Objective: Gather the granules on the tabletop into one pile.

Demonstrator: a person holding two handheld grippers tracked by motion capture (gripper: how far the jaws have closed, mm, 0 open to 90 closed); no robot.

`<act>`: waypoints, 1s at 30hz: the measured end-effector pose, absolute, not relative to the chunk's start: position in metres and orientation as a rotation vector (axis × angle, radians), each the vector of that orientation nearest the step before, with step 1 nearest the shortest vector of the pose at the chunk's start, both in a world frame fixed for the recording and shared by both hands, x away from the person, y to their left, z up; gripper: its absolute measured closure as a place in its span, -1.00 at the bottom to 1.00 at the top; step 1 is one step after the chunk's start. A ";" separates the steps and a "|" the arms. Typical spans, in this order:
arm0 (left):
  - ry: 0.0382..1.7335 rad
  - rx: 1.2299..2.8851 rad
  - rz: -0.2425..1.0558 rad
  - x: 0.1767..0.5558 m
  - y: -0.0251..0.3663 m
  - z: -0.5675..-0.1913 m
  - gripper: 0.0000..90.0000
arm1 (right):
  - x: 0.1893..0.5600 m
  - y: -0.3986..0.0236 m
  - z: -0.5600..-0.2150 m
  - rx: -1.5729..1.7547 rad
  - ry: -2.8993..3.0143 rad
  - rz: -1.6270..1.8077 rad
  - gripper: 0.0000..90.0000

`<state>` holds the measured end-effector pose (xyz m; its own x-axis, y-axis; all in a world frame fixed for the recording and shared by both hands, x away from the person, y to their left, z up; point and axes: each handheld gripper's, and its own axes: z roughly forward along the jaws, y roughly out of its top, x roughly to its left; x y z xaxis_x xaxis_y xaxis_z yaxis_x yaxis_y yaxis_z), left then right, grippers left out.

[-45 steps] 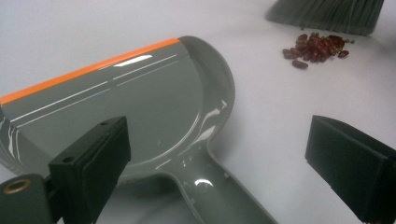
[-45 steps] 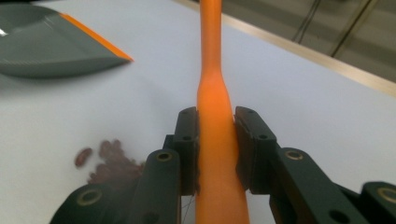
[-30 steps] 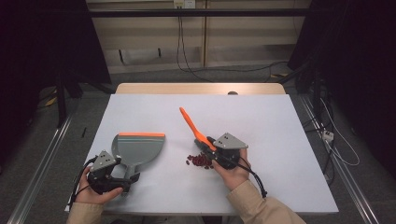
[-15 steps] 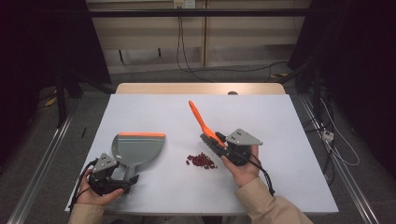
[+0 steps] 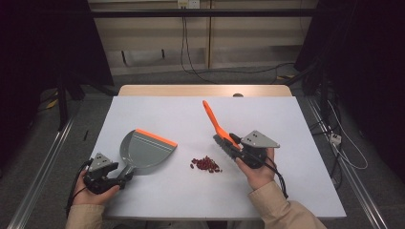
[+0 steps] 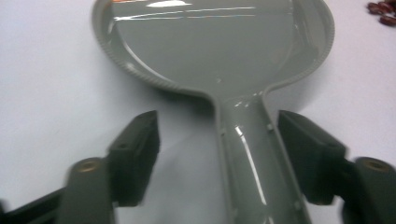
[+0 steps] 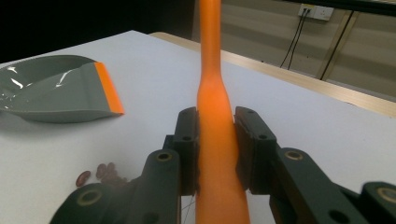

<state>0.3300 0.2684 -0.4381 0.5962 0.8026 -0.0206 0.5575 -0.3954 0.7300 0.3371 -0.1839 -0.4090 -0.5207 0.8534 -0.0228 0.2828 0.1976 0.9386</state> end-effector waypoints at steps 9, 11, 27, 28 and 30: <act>1.032 2.166 0.381 0.345 0.262 -0.442 0.39 | 0.337 -0.193 -0.409 1.071 1.910 1.313 0.60; 1.027 2.167 0.385 0.346 0.263 -0.441 0.40 | 0.337 -0.195 -0.410 1.077 1.910 1.316 0.60; 0.833 2.202 0.275 0.323 0.271 -0.413 0.40 | 0.337 -0.195 -0.413 1.096 1.917 1.320 0.60; 0.813 2.216 0.268 0.322 0.270 -0.412 0.40 | 0.338 -0.195 -0.413 1.095 1.919 1.320 0.60; 0.783 2.232 0.238 0.319 0.267 -0.413 0.40 | 0.337 -0.195 -0.414 1.100 1.923 1.317 0.60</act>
<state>0.3195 0.2673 -0.4128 0.7959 0.6019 -0.0656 0.4632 -0.5354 0.7062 0.3374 -0.1954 -0.4139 -0.5089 0.8608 0.0033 0.3141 0.1822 0.9317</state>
